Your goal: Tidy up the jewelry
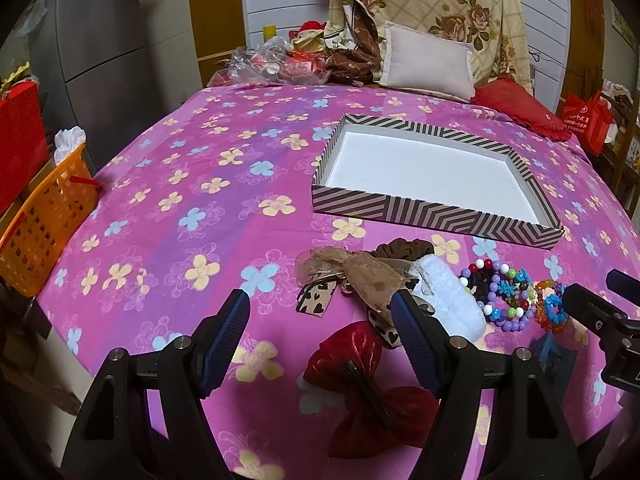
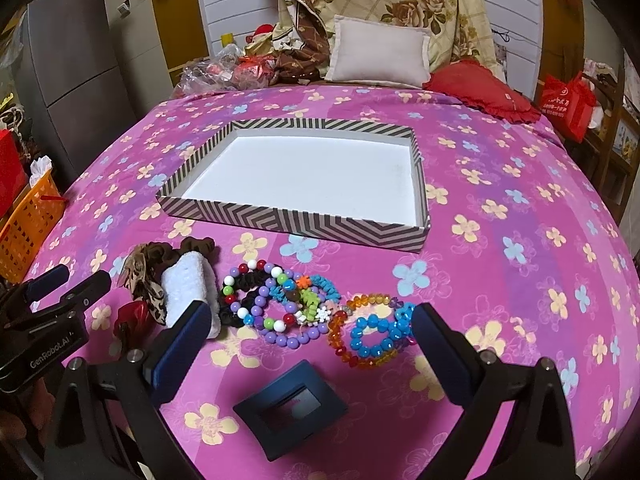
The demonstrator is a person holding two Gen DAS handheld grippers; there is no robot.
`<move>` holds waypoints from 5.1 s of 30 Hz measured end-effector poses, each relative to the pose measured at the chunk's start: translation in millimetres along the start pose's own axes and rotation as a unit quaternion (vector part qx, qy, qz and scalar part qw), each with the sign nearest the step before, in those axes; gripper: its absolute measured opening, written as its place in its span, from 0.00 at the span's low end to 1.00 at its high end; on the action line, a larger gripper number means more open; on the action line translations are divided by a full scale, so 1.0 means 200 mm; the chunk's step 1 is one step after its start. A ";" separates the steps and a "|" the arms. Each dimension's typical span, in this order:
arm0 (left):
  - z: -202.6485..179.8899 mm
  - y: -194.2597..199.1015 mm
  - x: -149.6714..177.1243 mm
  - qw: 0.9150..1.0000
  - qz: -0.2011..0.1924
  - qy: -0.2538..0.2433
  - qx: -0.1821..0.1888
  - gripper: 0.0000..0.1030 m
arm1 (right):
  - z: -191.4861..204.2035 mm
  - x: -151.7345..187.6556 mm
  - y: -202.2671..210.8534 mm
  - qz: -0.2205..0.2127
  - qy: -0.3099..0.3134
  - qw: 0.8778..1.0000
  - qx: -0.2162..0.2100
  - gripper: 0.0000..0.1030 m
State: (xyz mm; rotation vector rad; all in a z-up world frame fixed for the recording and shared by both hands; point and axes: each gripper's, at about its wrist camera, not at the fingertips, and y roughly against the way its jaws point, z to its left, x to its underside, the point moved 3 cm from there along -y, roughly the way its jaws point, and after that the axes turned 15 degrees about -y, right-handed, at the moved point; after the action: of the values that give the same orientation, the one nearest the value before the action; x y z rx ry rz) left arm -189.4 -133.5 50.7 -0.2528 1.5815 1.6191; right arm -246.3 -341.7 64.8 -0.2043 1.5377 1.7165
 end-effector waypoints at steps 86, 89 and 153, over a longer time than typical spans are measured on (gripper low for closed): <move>0.15 -0.01 0.25 0.991 0.069 0.050 0.102 0.71 | 0.26 0.10 -0.06 0.049 0.059 0.991 -0.112 0.87; 0.10 0.00 0.27 0.990 0.073 0.034 0.120 0.71 | 0.30 0.12 -0.11 0.060 0.073 0.989 -0.110 0.86; 0.38 -0.24 0.11 0.983 0.103 -0.026 0.148 0.53 | 0.60 -0.55 -0.99 0.133 0.051 0.983 -0.114 0.32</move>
State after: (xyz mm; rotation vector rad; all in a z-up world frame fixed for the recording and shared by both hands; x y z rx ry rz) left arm -141.8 -63.2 15.0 0.1138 1.8295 1.5026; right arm 0.4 -296.0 8.8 -0.2134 1.4933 2.1253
